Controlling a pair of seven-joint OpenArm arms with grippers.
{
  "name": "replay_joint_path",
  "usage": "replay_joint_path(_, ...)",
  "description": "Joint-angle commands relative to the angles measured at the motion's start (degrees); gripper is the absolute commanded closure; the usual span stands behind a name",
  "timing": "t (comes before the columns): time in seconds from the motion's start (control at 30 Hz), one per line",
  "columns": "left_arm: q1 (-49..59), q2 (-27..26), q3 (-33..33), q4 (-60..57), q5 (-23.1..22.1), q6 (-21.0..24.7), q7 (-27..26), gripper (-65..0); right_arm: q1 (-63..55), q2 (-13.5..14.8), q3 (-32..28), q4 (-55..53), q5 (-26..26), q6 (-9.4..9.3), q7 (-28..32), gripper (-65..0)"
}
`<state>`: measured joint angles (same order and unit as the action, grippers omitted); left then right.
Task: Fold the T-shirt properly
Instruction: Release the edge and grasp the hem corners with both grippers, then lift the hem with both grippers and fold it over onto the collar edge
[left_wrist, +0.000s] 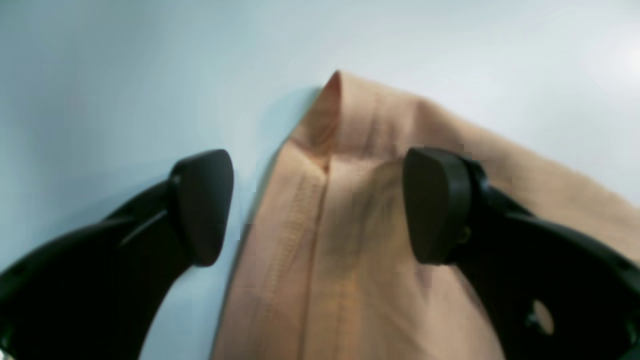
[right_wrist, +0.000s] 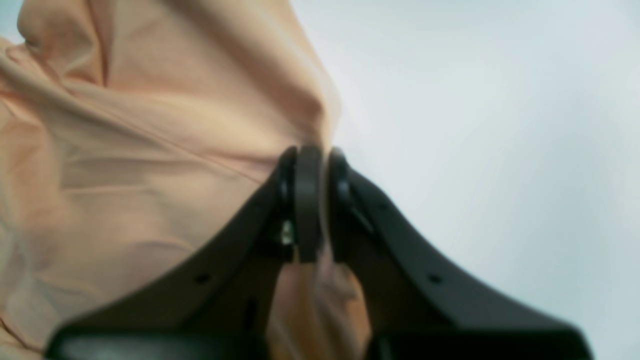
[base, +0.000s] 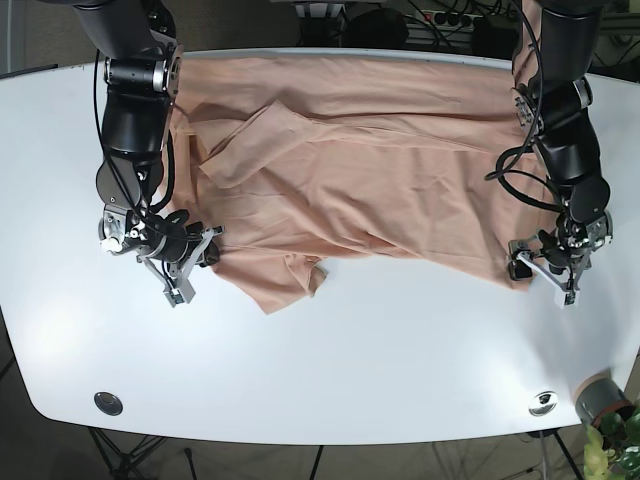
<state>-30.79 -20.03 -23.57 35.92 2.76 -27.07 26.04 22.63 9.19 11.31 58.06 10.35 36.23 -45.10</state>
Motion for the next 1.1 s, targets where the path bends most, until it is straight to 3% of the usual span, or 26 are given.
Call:
replay_joint_path(0.0,-1.35,-0.32,-0.03,0.52,-0.52,-0.93,-0.15,-50.1,1.67,0.44,0.25,1.15,0.77,0.39,0.93,-2.5)
replay_joint_path(0.13,-1.08,0.38,-0.03,0.52,-0.52,-1.99,-0.15,-49.0,1.67,-0.53,0.25,1.15,0.77,0.39,0.93,-2.5)
replay_joint_path(0.2,-0.99,0.38,-0.3,0.52,-0.52,-2.86,-0.15,-42.5,1.67,-0.71,0.25,1.15,0.77,0.39,0.93,-2.5)
replay_joint_path(0.4,-0.12,0.74,-0.38,0.61,-0.52,-4.71,-2.17,0.0,1.67,-1.06,0.25,2.02,0.77,0.39,1.19,-2.2)
replay_joint_path(0.53,1.12,1.09,-0.82,1.66,-1.23,-4.71,-3.67,0.0,1.94,-1.15,0.16,2.73,0.77,0.39,1.28,-2.1)
replay_joint_path(0.63,2.7,2.32,-2.93,7.37,-5.01,-5.33,-2.61,0.0,2.38,-1.15,0.25,3.96,0.77,0.39,1.28,-2.1)
replay_joint_path(0.83,9.29,2.85,-4.16,25.4,-10.55,-6.2,5.65,0.0,2.11,-0.62,3.5,10.73,0.24,0.65,-0.57,-2.1)
replay_joint_path(1.07,14.65,2.93,-4.52,39.02,-14.5,-6.2,11.28,0.0,0.27,0.26,6.23,18.38,0.77,0.83,-5.76,-2.1)
